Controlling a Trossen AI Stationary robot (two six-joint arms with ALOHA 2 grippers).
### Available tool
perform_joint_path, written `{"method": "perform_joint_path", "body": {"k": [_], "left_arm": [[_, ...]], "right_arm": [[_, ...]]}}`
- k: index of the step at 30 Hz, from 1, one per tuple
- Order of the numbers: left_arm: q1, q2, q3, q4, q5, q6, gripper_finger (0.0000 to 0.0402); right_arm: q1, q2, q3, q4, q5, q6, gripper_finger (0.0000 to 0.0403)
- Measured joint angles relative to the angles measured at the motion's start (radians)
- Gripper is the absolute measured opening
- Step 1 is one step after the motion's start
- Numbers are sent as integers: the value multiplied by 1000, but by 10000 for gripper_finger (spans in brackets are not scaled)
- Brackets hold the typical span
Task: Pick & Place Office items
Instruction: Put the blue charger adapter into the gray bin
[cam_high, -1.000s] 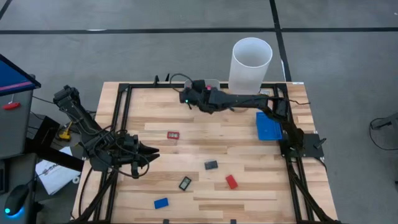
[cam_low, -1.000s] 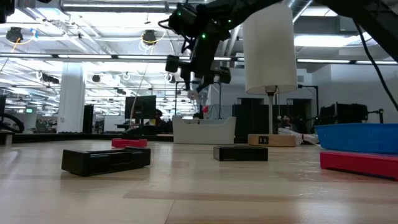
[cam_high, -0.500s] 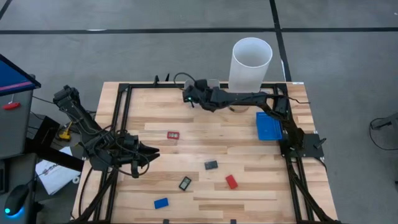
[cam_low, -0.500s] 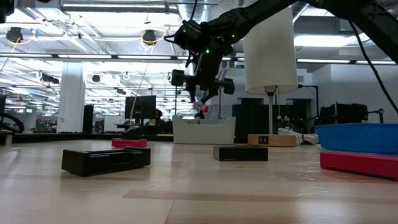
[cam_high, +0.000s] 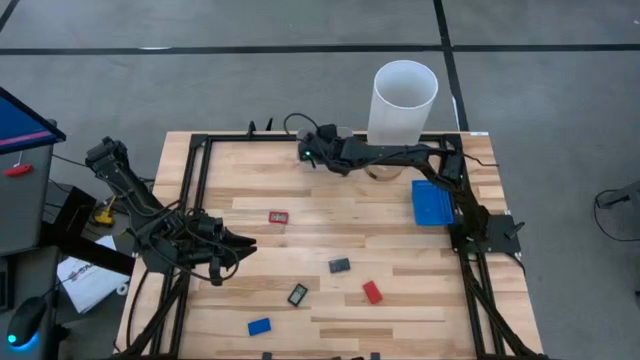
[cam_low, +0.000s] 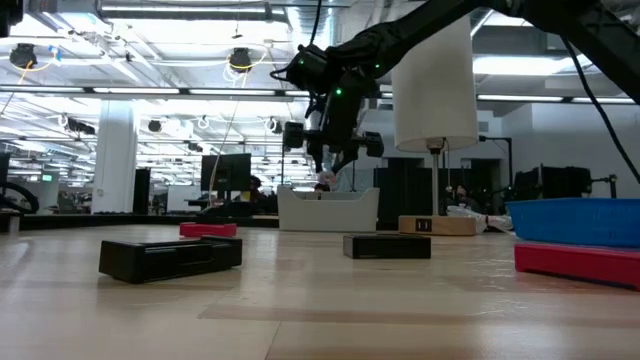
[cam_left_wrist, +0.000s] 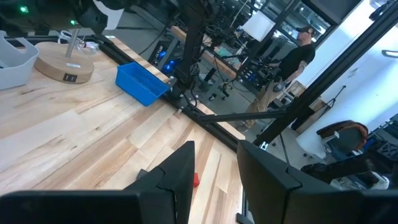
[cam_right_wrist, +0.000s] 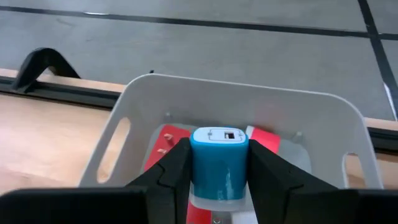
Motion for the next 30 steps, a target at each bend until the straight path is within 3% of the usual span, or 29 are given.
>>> {"method": "perform_joint_path", "body": {"k": [6, 13, 22, 30], "left_arm": [[0, 0, 0, 16, 0, 8, 118], [0, 0, 0, 26, 3, 27, 118], [0, 0, 0, 30, 14, 28, 118], [0, 0, 0, 29, 32, 28, 118]], "right_arm": [[-8, 0, 0, -28, 0, 8, 113], [-7, 0, 0, -84, 1, 58, 146], [-4, 0, 1, -67, -2, 28, 143], [-4, 0, 1, -67, -4, 20, 182]]}}
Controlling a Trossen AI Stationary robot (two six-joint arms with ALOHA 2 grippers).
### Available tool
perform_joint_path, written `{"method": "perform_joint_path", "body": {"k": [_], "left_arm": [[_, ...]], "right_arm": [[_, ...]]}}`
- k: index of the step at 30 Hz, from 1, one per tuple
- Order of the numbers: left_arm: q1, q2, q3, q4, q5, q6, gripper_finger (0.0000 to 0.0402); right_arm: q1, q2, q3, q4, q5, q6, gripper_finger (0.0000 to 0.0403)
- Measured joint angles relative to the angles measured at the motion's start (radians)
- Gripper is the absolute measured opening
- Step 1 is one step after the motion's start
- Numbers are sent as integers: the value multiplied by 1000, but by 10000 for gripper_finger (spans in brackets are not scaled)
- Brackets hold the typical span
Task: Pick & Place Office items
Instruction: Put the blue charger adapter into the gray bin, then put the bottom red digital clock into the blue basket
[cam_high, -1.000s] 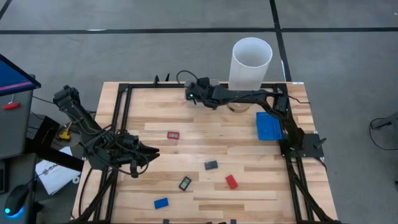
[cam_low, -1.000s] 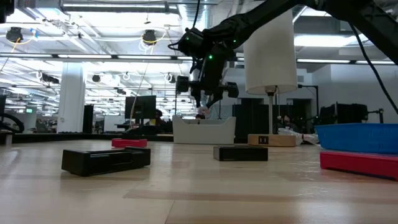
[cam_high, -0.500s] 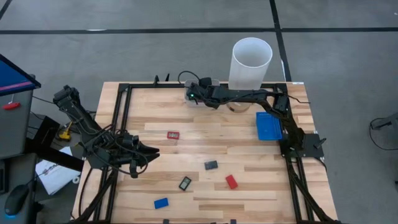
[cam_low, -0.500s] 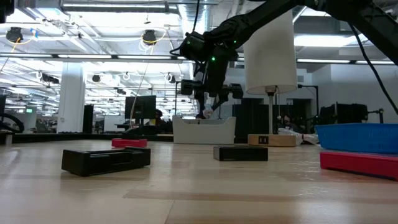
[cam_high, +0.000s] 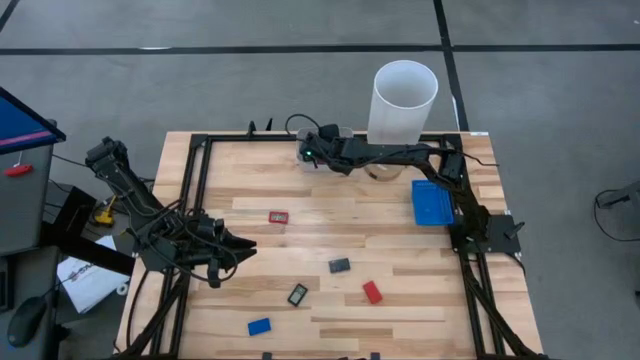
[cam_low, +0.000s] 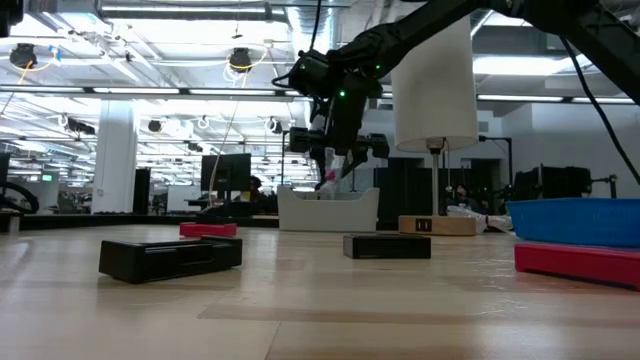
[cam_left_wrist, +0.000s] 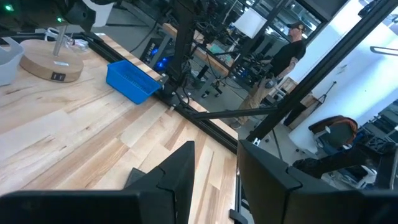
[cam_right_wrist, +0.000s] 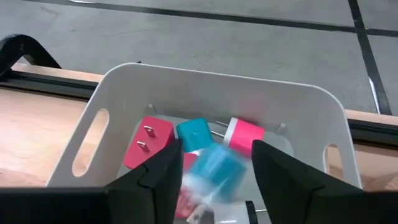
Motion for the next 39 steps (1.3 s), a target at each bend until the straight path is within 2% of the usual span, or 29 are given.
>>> {"method": "perform_joint_path", "body": {"k": [8, 14, 25, 29, 33, 39], "left_arm": [[-6, 0, 0, 12, 2, 41, 118], [-6, 0, 0, 10, 27, 100, 118], [-66, 0, 0, 6, 27, 163, 118], [-94, 0, 0, 6, 24, 187, 118], [-114, 0, 0, 6, 23, 201, 118], [-148, 0, 0, 5, 19, 219, 118]], "right_arm": [[8, 0, 0, 1, -2, 7, 211], [87, 0, 0, 5, -34, 9, 211], [419, -1, 0, -52, -34, 211, 209], [550, -1, 1, -165, -39, 367, 209], [676, -1, 1, -279, -92, 521, 209], [871, -1, 1, -343, -208, 728, 209]]}}
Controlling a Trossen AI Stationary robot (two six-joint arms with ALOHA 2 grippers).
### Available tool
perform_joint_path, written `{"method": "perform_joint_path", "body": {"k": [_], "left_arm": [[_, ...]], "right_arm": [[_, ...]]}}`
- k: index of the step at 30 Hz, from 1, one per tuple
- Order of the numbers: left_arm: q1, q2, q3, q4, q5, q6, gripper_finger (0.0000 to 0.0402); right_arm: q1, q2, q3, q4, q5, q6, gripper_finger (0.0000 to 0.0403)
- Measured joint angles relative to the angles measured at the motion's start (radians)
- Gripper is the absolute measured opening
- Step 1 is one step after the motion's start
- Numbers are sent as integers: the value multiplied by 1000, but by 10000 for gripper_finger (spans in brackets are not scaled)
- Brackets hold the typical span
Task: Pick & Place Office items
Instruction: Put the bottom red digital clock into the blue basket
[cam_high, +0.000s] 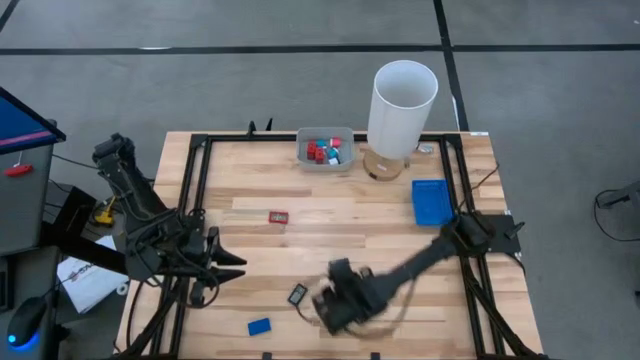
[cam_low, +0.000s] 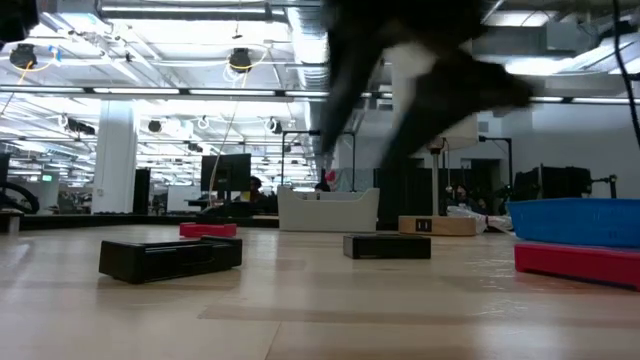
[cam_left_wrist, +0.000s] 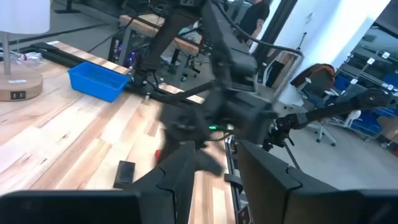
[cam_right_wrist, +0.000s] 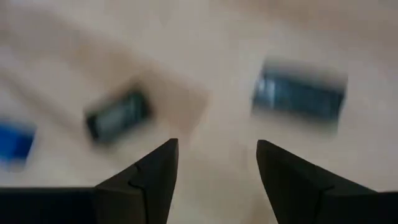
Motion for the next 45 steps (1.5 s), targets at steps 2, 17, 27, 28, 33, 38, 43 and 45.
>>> {"method": "perform_joint_path", "body": {"k": [2, 17, 27, 28, 33, 38, 43, 45], "left_arm": [[-7, 0, 0, 0, 0, 0, 118], [-25, 0, 0, 19, 0, 14, 118], [-25, 0, 0, 26, 1, 14, 118], [-25, 0, 0, 27, 1, 14, 118], [-25, 0, 0, 39, 2, 14, 118], [-25, 0, 0, 41, 4, 14, 118], [-25, 0, 0, 41, 5, 14, 118], [-25, 0, 0, 40, 5, 14, 118]], "right_arm": [[57, 0, 0, -16, -39, 73, 209], [237, -86, 1, -68, -159, 295, 209], [127, -134, 0, -293, -231, 65, 231], [118, -133, 0, -306, -231, 54, 238], [96, -132, -31, -398, -227, 36, 270], [111, -131, -103, -355, -254, 64, 301], [122, -131, -164, -244, -260, 120, 317], [122, -131, -181, -210, -259, 142, 318]]}}
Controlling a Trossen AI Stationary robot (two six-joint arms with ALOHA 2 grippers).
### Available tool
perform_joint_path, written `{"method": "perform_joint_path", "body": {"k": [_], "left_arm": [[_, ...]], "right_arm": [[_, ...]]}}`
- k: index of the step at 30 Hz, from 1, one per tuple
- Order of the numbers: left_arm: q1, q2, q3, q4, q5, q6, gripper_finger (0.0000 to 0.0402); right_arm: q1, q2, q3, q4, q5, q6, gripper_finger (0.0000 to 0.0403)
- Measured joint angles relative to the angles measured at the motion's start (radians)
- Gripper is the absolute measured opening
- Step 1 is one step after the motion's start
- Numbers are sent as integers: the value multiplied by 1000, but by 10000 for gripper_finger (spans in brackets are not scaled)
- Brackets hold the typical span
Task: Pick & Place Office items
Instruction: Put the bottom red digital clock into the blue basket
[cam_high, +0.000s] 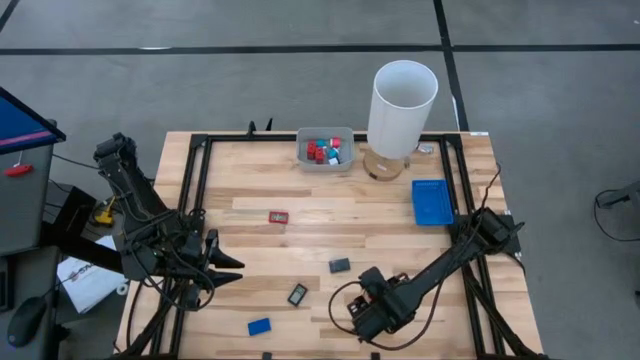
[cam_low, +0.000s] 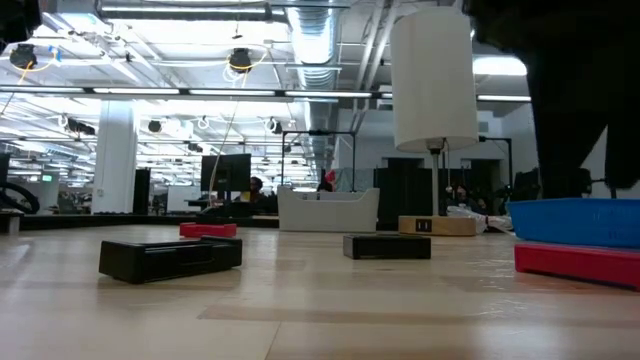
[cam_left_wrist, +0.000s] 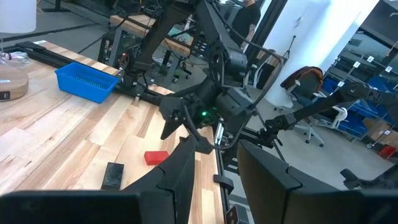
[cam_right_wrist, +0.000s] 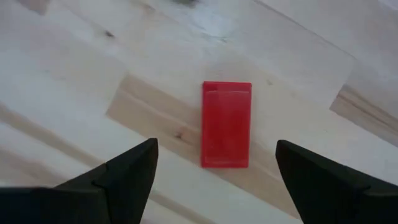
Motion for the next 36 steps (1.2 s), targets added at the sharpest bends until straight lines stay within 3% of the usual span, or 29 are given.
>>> {"method": "perform_joint_path", "body": {"k": [9, 26, 36], "left_arm": [[0, 0, 0, 7, -1, 0, 118], [0, 0, 0, 24, -4, -3, 118], [0, 0, 0, 25, -4, -3, 118]], "right_arm": [[10, 0, -113, 175, -12, 53, 318], [-7, -5, -215, 260, -52, 53, 317], [-13, -4, -217, 253, -75, 53, 264]]}}
